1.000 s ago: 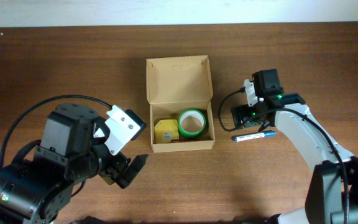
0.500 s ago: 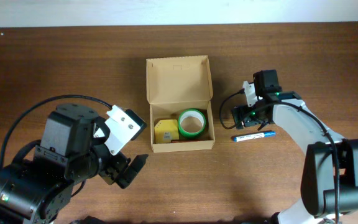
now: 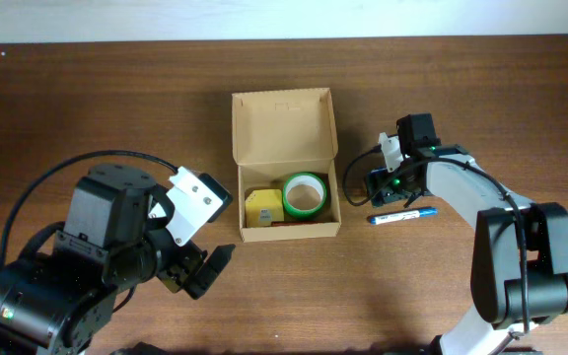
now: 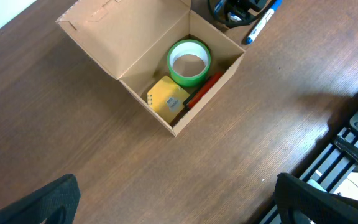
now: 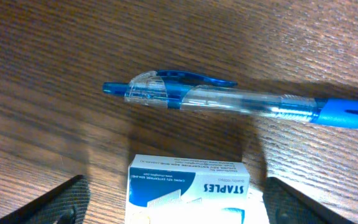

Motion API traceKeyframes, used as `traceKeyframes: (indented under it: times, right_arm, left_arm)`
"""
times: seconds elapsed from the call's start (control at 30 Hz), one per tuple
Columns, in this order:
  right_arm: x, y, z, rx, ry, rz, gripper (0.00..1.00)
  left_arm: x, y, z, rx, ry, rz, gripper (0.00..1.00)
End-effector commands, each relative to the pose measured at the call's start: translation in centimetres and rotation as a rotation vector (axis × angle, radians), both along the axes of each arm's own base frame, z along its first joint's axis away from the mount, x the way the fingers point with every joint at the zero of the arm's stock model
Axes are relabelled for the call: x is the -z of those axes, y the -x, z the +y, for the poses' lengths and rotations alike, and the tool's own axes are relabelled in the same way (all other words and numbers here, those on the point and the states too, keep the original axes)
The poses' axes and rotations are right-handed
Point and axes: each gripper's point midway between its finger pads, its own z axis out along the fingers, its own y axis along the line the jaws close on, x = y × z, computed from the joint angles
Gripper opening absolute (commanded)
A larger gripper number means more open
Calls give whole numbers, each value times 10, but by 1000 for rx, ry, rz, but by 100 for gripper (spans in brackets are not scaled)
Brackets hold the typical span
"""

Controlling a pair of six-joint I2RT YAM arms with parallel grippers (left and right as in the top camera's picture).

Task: Pack container
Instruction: 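Move the right gripper over the staples box and grasp it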

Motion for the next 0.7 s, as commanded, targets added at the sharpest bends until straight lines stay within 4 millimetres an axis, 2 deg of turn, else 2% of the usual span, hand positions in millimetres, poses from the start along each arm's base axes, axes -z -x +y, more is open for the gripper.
traceKeyframes:
  times: [0.0,0.33,0.57,0.67]
  right_arm:
    - [-2,-7,0,-2,-8,-13,88]
    - [5,-5,-2,0,3,7,82]
    - [6,-2,-7,40,19,21,65]
    - [6,0,-7,41,20,29,63]
  left_arm:
    - [1,-1,2,-18,-1,2,99]
    - [1,-1,2,-18,-1,2,100]
    - [1,-1,2,-18,-1,2,99]
    - [1,-2,2,-18,-1,2,100]
